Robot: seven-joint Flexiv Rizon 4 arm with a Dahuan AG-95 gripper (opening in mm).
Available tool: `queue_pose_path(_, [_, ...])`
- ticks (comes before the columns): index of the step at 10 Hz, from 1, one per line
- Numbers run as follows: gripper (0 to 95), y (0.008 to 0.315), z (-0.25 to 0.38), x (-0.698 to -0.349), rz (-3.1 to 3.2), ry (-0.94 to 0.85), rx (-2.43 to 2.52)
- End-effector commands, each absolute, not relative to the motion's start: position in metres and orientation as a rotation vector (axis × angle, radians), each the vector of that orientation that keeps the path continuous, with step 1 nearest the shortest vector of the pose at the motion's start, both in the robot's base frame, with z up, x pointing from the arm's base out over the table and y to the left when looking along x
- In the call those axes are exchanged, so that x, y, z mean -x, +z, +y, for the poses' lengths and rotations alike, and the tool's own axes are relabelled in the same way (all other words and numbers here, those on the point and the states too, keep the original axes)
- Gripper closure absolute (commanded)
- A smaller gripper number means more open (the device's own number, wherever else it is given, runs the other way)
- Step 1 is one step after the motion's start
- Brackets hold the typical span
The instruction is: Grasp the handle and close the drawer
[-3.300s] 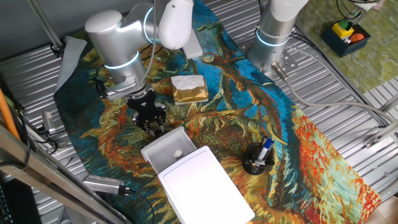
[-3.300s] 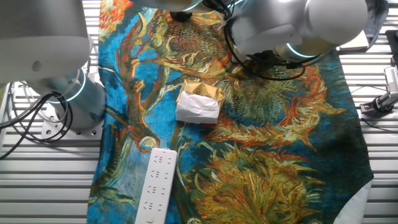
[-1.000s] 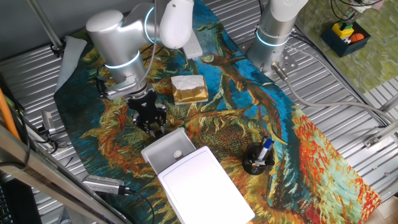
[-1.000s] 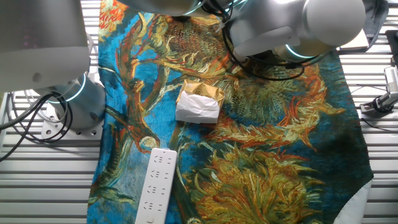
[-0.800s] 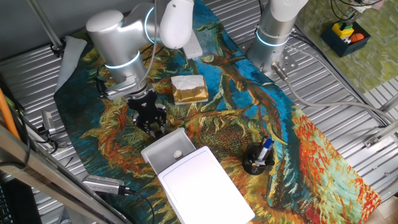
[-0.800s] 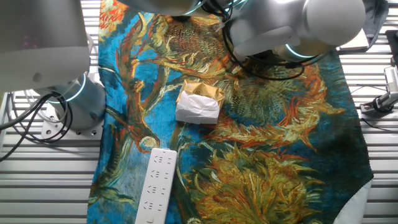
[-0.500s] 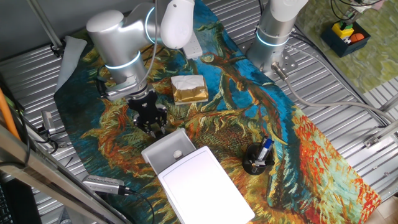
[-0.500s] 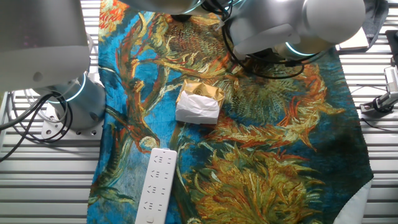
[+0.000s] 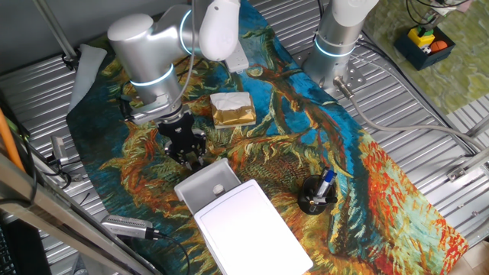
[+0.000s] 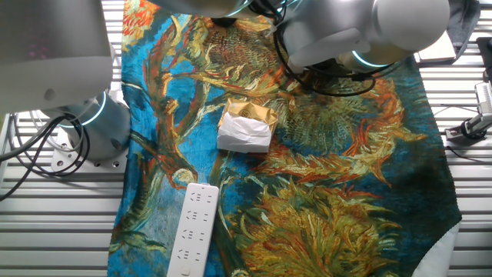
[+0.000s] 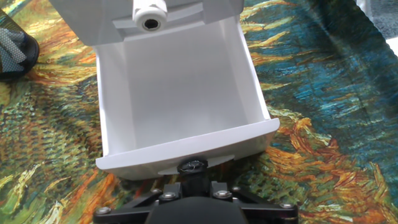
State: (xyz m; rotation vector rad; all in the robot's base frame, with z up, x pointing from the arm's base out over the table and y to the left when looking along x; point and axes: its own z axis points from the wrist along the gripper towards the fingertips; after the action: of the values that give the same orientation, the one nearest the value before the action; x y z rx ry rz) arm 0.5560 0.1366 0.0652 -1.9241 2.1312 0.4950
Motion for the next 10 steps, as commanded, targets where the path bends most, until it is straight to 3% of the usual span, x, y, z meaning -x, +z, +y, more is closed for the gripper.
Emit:
queue_pose_path(1, [95.0, 0.0648, 0.1372, -0.5557, 2.131, 0.497, 1.921])
queue_pose_path(10, [95.0, 0.0643, 0.1414, -0.5554, 2.137, 0.495, 1.915])
